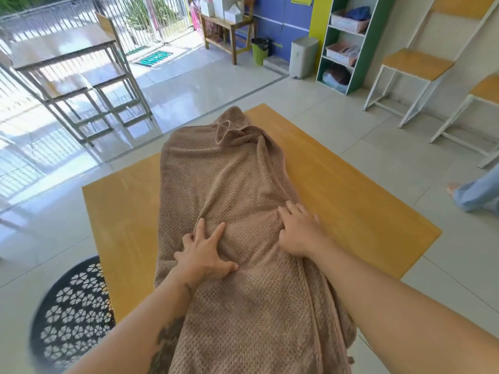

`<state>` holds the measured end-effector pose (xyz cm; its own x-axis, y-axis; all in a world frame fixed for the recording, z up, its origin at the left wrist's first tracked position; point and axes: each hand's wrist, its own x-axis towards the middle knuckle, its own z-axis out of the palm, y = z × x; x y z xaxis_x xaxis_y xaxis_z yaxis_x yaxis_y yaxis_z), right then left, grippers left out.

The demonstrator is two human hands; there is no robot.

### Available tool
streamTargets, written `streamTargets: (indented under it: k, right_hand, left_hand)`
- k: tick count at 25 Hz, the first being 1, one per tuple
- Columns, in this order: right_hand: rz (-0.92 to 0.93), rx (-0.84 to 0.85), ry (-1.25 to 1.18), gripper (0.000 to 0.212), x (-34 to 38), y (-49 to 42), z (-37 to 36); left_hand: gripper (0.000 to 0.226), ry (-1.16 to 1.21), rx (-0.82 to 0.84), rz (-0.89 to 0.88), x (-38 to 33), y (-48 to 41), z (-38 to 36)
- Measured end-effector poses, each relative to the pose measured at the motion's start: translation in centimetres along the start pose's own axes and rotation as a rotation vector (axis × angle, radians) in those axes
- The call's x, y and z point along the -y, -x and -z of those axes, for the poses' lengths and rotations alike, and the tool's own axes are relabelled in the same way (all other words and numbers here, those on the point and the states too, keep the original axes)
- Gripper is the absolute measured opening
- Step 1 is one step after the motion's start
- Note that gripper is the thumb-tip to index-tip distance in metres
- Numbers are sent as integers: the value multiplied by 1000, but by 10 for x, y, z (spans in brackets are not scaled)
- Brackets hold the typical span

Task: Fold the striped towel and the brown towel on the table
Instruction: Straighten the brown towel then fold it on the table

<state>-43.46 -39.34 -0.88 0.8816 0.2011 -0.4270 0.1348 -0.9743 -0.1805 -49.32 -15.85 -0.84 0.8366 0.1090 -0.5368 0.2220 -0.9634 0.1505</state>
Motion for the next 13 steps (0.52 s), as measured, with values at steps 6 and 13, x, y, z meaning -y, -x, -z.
streamTargets:
  k: [6, 13]
  right_hand:
    - [-104, -116, -125, 73, 47, 42, -5]
    - [-319, -87, -294, 60, 154, 112, -63]
  left_hand:
    - [58, 23, -316, -299, 56, 11, -2]
    - [44, -122, -191, -677, 132, 28, -7]
